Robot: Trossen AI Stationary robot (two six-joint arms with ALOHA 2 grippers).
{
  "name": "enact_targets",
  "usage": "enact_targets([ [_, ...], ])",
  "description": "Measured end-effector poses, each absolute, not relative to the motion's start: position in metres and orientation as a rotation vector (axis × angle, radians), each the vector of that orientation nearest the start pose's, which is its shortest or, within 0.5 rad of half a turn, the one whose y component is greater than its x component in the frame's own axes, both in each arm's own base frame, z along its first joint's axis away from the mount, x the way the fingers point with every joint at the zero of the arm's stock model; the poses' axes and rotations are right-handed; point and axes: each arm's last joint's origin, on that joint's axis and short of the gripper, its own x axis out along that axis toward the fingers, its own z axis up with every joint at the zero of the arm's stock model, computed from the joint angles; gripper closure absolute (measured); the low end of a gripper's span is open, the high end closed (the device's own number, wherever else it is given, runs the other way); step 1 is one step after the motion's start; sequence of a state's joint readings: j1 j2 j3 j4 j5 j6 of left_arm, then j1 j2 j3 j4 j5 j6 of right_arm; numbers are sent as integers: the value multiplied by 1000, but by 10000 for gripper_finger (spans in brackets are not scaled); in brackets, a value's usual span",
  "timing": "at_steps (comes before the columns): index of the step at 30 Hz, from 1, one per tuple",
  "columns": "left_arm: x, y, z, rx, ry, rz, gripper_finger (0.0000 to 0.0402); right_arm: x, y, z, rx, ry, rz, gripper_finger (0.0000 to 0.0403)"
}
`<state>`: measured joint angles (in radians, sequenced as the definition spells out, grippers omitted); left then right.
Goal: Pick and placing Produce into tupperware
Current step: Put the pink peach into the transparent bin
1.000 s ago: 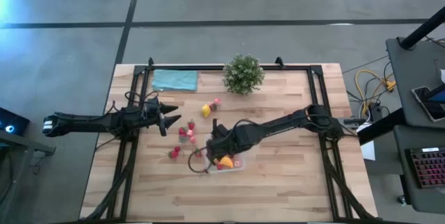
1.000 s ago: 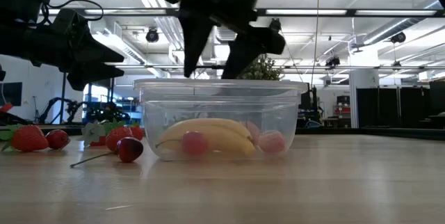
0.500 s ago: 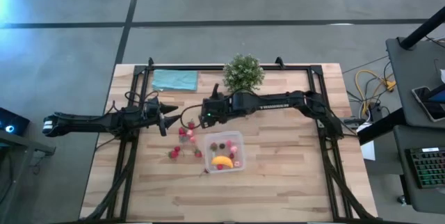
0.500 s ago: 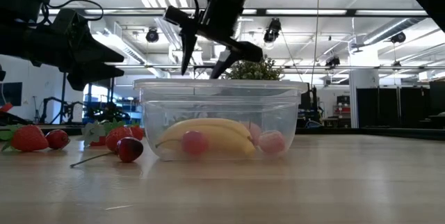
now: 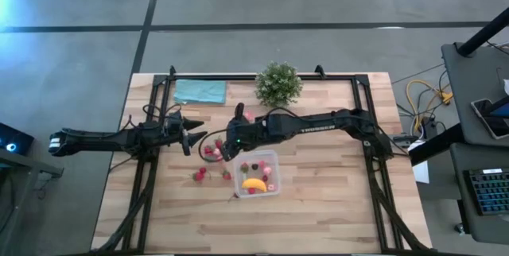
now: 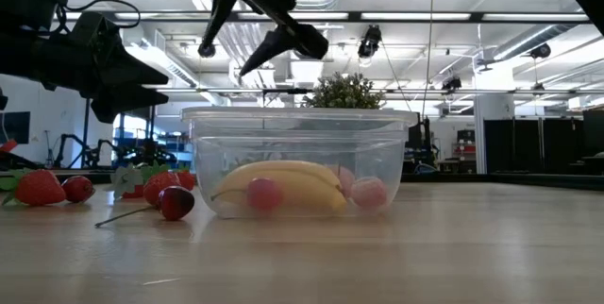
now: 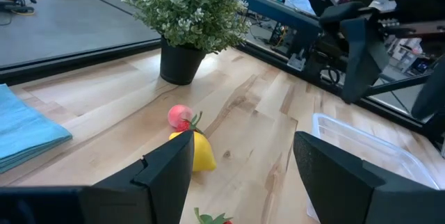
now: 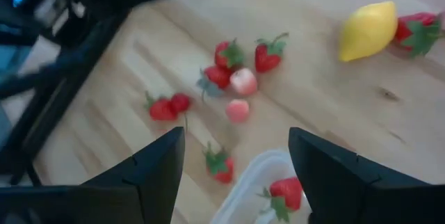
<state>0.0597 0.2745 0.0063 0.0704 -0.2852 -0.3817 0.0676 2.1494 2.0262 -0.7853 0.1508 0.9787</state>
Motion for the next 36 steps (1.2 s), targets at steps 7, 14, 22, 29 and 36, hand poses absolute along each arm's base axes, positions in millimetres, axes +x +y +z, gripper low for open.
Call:
enact_targets([
  [7, 111, 15, 149, -354, 129, 377, 169, 477, 28, 301, 844, 693, -491, 156],
  [14, 111, 15, 149, -354, 130, 377, 169, 478, 23, 346, 729, 530, -467, 151],
  [22, 112, 15, 152, -359, 97, 371, 168, 476, 21, 366, 651, 491, -418, 155],
  [29, 112, 15, 153, -358, 93, 370, 169, 475, 30, 388, 572, 404, -337, 150],
  [36, 112, 15, 155, -426, 54, 368, 169, 467, 63, 399, 524, 393, -240, 155],
])
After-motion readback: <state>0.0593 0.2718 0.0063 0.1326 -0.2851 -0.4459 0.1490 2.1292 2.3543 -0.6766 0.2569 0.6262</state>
